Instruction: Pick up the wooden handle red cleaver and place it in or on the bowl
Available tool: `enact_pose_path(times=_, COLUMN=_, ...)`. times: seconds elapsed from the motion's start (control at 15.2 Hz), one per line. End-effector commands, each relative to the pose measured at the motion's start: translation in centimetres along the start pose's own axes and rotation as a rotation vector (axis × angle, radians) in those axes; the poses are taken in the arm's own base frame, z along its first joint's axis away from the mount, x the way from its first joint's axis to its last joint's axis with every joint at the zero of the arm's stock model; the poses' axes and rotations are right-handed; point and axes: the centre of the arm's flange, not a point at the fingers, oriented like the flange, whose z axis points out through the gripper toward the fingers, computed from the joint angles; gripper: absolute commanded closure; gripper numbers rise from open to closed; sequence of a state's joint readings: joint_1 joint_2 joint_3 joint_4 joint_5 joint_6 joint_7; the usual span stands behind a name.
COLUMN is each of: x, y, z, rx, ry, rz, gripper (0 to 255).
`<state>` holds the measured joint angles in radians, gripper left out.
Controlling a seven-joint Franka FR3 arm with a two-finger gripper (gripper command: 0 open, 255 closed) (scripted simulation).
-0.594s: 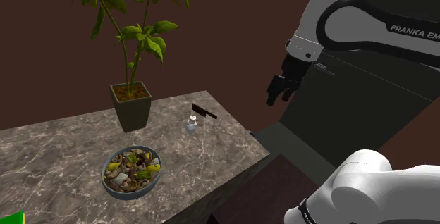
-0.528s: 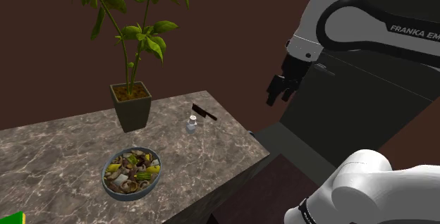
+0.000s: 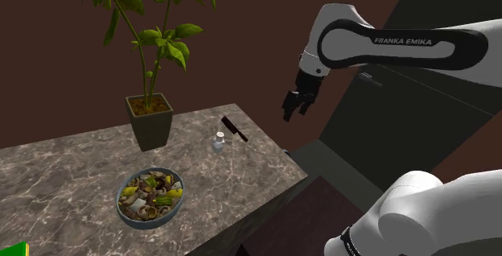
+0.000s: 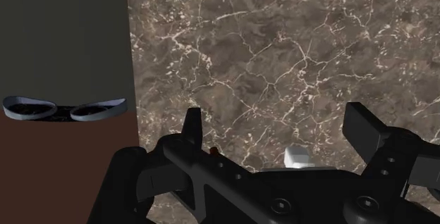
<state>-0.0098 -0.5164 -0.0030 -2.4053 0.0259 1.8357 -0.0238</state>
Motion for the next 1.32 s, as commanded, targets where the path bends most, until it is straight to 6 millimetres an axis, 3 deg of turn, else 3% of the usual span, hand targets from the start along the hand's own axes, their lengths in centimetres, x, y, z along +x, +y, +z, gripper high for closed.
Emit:
enact_pose_path(times=0.0, x=2.0, y=0.0, z=1.8, rx=-0.01, ry=-0.003, rz=-0.021, gripper=0)
enact_pose_path(times=1.25, x=22.4, y=0.9, z=16.8, rx=-0.101, ry=-0.045, rz=-0.216, gripper=0)
